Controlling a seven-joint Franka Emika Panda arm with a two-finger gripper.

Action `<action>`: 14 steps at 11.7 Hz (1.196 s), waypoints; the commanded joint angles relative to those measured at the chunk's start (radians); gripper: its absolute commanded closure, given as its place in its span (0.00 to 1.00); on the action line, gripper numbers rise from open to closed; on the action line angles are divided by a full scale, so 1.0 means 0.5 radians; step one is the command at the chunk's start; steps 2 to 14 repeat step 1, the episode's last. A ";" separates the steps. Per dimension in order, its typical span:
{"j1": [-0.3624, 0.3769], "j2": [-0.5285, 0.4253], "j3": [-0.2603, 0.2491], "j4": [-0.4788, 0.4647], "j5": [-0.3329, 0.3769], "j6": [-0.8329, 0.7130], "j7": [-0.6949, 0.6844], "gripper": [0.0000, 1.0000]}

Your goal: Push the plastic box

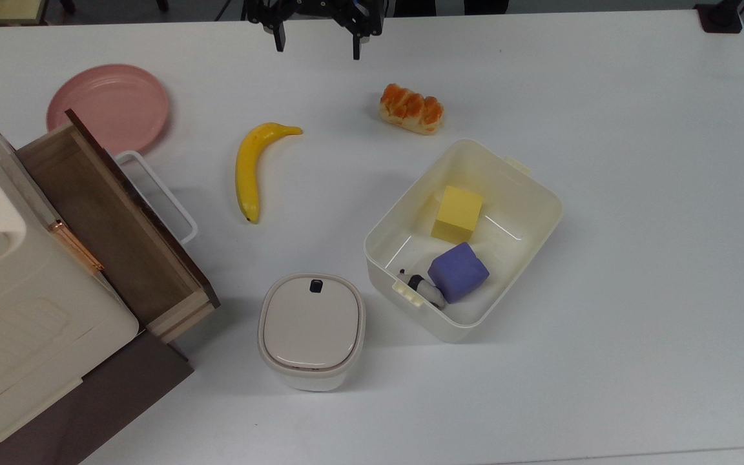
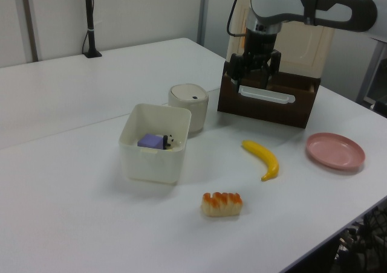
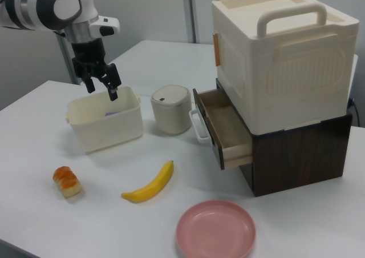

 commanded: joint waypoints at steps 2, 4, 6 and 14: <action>-0.019 -0.041 0.019 -0.052 0.044 0.027 0.001 0.00; -0.019 -0.041 0.019 -0.052 0.044 0.027 0.001 0.00; -0.019 -0.041 0.019 -0.052 0.044 0.027 0.001 0.00; -0.019 -0.041 0.019 -0.052 0.044 0.027 0.001 0.00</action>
